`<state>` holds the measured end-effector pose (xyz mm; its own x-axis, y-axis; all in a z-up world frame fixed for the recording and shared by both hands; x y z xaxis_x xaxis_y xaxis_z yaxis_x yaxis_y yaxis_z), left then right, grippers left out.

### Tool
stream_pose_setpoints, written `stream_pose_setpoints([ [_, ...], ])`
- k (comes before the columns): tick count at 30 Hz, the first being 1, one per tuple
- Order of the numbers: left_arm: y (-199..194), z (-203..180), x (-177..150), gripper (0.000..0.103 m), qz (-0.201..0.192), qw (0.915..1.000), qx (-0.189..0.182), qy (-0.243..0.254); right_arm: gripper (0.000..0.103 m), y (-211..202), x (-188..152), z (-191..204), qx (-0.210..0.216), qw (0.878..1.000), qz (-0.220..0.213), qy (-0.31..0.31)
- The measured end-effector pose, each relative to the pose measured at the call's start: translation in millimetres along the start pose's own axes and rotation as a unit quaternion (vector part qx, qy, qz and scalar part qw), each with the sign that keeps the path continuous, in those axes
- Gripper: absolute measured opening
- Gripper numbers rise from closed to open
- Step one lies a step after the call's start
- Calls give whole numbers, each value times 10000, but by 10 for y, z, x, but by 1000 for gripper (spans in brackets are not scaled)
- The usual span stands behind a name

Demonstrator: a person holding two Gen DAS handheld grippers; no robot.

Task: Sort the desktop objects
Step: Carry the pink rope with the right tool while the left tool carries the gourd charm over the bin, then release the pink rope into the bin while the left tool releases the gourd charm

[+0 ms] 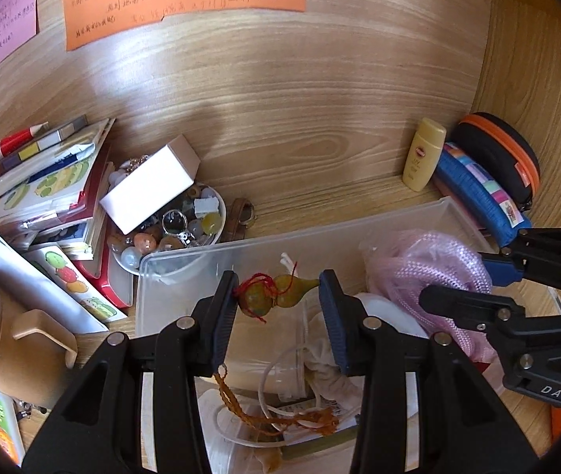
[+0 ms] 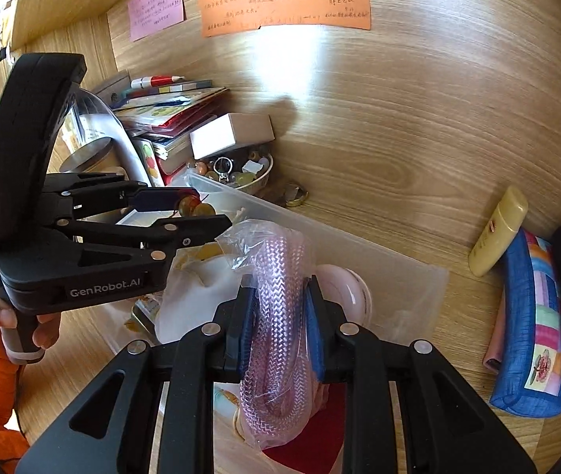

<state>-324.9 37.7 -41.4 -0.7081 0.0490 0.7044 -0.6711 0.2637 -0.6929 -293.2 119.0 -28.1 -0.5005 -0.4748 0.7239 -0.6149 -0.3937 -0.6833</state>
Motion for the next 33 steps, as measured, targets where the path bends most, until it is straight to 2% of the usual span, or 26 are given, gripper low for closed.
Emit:
stream_pose_setpoints([
  [4,42,10,-17,44,75,10000,39,-8,22,26,-12,-7,-58,10000,42,-27],
  [6,32,21,-20,60,62,9999,71,-34,24,27,-13,-11,-69,10000,58,-34],
  [9,-17,5,-18,65,7,10000,72,-14,26,29,-15,-22,-36,9999,104,4],
  [13,-77,-31,-6,71,-54,10000,74,18,36,-10,-14,-25,-26,10000,44,0],
  [20,-170,-87,6,74,-102,9998,152,77,49,-149,21,-47,-84,9998,-186,-10],
  [22,-230,-97,8,76,-145,9997,196,93,58,-187,34,-53,-122,9996,-246,-15],
  [24,-283,-105,13,85,-195,9994,278,105,58,-233,54,-58,-214,9993,-315,-43],
  [27,-365,-111,11,90,-268,9986,436,138,61,-318,88,-86,-368,9983,-448,-93],
  [31,-475,-115,-12,92,-310,9979,558,128,78,-427,121,-100,-511,9969,-588,-110],
  [33,-537,-118,-28,95,-348,9975,604,122,82,-484,133,-90,-559,9962,-648,-143],
])
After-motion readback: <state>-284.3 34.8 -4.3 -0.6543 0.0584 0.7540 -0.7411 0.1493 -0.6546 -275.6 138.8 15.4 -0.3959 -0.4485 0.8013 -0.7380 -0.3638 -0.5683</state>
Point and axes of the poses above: each gripper's, at about its wrist camera, not at the fingertips, and y roughly the way its jaws point, z to its left, x to its top, the point moved 6 cm from there along y, roughly the way its jaws point, and after that the axes turned 12 degrees about -x, right-handed, at the moved point
